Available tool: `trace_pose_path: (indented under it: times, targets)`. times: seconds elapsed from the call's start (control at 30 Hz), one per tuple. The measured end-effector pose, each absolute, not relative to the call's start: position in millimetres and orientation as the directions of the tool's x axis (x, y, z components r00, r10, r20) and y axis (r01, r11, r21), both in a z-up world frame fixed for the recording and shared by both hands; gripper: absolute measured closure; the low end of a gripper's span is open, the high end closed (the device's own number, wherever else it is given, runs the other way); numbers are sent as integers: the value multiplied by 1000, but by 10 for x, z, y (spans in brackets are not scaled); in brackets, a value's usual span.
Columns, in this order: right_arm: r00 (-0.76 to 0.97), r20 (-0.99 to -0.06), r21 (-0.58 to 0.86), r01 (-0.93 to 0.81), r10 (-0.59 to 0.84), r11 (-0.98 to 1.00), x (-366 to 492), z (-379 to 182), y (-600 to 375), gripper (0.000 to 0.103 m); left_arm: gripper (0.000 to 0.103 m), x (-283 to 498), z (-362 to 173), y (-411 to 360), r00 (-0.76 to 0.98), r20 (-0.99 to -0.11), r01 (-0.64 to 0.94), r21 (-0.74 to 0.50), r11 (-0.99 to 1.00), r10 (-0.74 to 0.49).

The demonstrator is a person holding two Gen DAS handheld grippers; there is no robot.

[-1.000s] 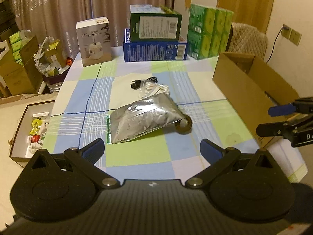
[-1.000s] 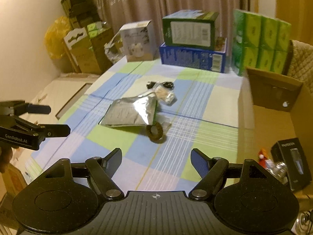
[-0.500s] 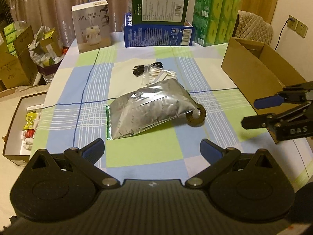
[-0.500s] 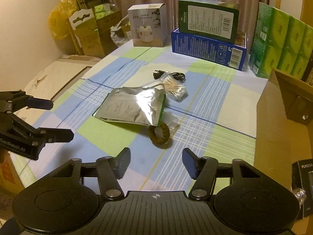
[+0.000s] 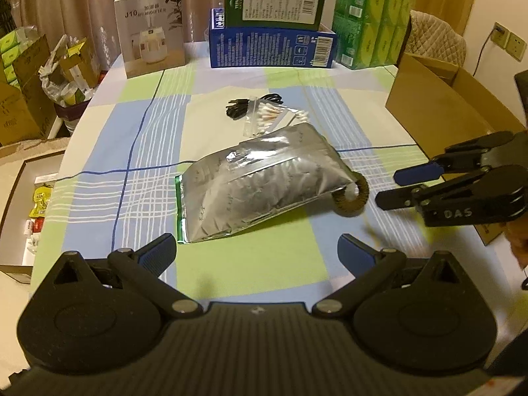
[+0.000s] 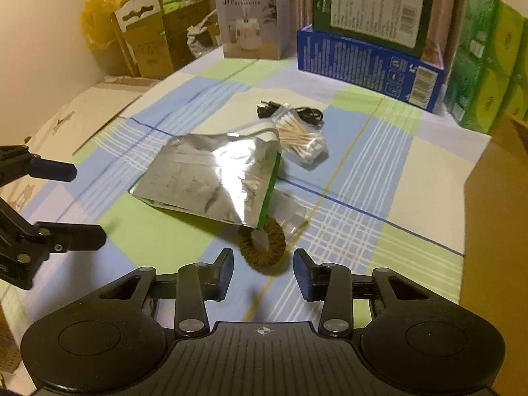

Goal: Organize objects
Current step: 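Grasp the brown hair-tie ring lying on the silver bag with the right tool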

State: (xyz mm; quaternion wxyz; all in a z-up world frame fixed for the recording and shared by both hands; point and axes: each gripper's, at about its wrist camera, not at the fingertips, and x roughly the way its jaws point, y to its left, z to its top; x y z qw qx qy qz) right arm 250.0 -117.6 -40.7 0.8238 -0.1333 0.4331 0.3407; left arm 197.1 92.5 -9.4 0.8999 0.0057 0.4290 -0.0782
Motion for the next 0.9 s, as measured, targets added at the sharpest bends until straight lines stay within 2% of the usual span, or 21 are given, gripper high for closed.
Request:
trace_pose_path:
  times: [0.2,0.3,0.4,0.43,0.8,0.9]
  targets:
    - [378,-807,81,-689,453,720,2645,-553,-1086,69,1,2055,-220,948,609,-779,144,-77,987,-150]
    - [369,-806,99,-687,463,720,2693,-590,-1070,76,1,2066,-261,935,604,-782,148,-85,985,-158]
    - [363,-810,113,-676,462,729,2716,-605,-1072,88,1,2065,-288,924,600,-783,148,-90,985,-162]
    - [356,-811,127,-668,464,733,2717,-608,-1086,96,1,2063,-296,922,598,-785,148,-94,985,-164]
    - [213,-834,243,-686,509,686,2401,-518,-1243,99,1,1972,-256,848,591,-790,144,-96,985,-163]
    - [235,-842,202,-698,486,687,2317,-462,-1332,99,1,1959,-238,812,590,-789,147,-100,984,-169]
